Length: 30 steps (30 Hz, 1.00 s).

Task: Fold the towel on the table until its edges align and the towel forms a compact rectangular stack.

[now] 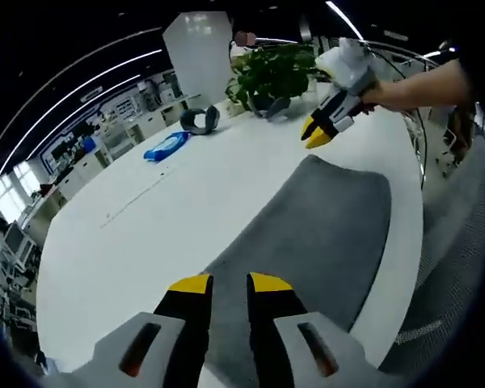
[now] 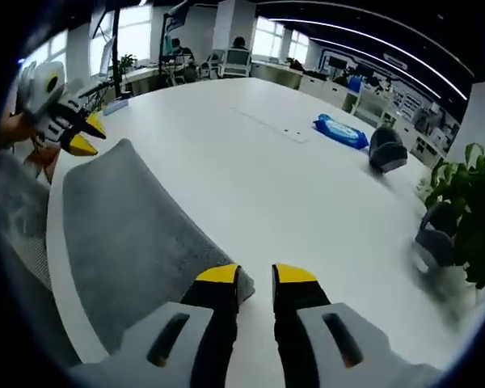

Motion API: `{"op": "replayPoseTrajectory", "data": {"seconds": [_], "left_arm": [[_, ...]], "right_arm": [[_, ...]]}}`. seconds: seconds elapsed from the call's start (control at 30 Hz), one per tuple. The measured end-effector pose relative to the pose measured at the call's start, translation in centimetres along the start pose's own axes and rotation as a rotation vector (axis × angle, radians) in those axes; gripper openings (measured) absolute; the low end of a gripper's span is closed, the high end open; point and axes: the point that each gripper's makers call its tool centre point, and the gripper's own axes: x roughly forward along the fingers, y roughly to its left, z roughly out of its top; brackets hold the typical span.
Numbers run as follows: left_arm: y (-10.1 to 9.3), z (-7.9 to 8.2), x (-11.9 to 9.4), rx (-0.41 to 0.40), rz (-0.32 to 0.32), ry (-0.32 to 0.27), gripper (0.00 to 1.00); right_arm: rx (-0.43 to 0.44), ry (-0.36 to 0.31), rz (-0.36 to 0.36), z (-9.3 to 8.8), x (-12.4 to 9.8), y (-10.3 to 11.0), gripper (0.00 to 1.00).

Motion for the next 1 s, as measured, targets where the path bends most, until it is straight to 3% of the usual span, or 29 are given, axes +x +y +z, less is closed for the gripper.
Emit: {"op": "replayPoseTrajectory", "data": {"seconds": [0.2,0.33,0.47,0.63,0.8,0.9,0.93,1.0], "left_arm": [[-2.1,0.1,0.2,-0.008,-0.025,-0.017,0.17],[-3.0,0.4,-0.2,-0.012,-0.030,-0.033,0.17],[-3.8,0.9,-0.4,0.034,-0.013,-0.042,0.17],[-5.1,1.6,-0.4,-0.041,-0.039,-0.082,0.17],[-7.8,1.3,0.3,0.005,-0.095,-0.093,0.16],[-10.1,1.1,0.5,0.050,-0.178,-0.084,0.14],[-10.2,1.3,0.5,0.083,-0.175,-0.085,0.13],[-11.0,1.8,0.7,0.085,-0.199,-0.106,0.13]], "right_arm": [[0.005,-0.021,-0.003,0.8,-0.7,1.4,0.12],[-0.047,-0.022,0.027,1.0,-1.0,3.0,0.12],[-0.066,-0.022,0.061,1.2,-1.0,4.2,0.12],[-0.097,-0.022,0.067,1.8,-1.6,4.6,0.12],[-0.091,-0.029,0.056,2.1,-1.3,4.2,0.08],[-0.032,0.028,0.137,0.8,-0.8,6.1,0.00],[-0.056,0.072,0.168,0.1,-0.8,6.9,0.00],[-0.128,0.098,0.193,-0.4,-0.2,7.8,0.00]]}}
